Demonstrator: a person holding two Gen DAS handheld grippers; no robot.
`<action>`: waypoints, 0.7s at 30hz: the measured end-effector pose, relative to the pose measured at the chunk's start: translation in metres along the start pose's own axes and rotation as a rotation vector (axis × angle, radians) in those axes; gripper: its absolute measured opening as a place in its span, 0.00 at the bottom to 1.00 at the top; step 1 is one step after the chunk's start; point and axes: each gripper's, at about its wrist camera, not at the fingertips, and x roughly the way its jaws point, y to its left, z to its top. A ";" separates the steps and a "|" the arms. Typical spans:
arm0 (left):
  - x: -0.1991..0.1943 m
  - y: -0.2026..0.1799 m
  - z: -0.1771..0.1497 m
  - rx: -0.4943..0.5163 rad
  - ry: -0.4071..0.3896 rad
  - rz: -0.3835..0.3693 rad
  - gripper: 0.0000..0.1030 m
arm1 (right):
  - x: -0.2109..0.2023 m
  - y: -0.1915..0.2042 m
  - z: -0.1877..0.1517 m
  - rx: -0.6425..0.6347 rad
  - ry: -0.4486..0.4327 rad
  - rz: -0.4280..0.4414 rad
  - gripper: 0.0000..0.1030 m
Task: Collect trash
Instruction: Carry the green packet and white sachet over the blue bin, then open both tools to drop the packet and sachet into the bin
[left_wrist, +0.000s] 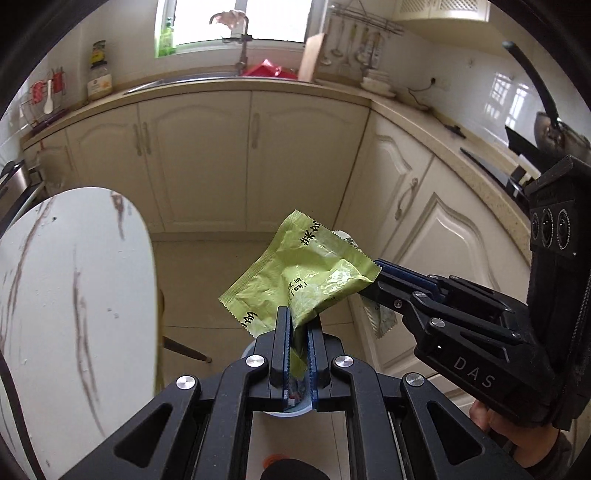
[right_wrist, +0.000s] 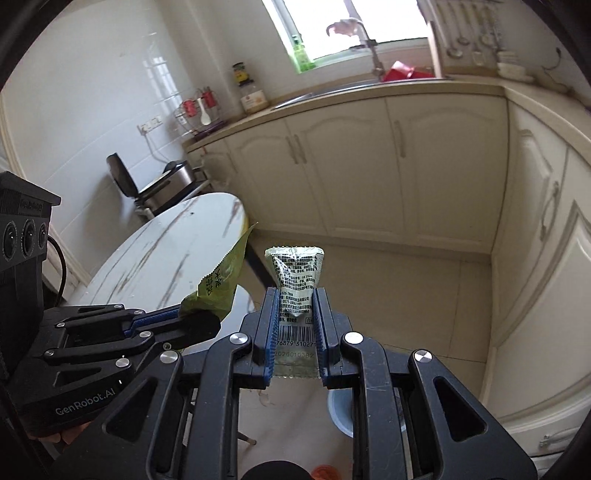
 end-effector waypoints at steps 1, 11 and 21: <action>0.012 -0.002 0.003 0.009 0.018 -0.006 0.04 | 0.003 -0.010 -0.003 0.019 0.006 -0.009 0.17; 0.130 0.002 0.044 0.060 0.167 -0.012 0.05 | 0.048 -0.088 -0.031 0.153 0.090 -0.071 0.17; 0.178 0.000 0.044 0.052 0.194 0.029 0.31 | 0.078 -0.110 -0.044 0.184 0.142 -0.078 0.17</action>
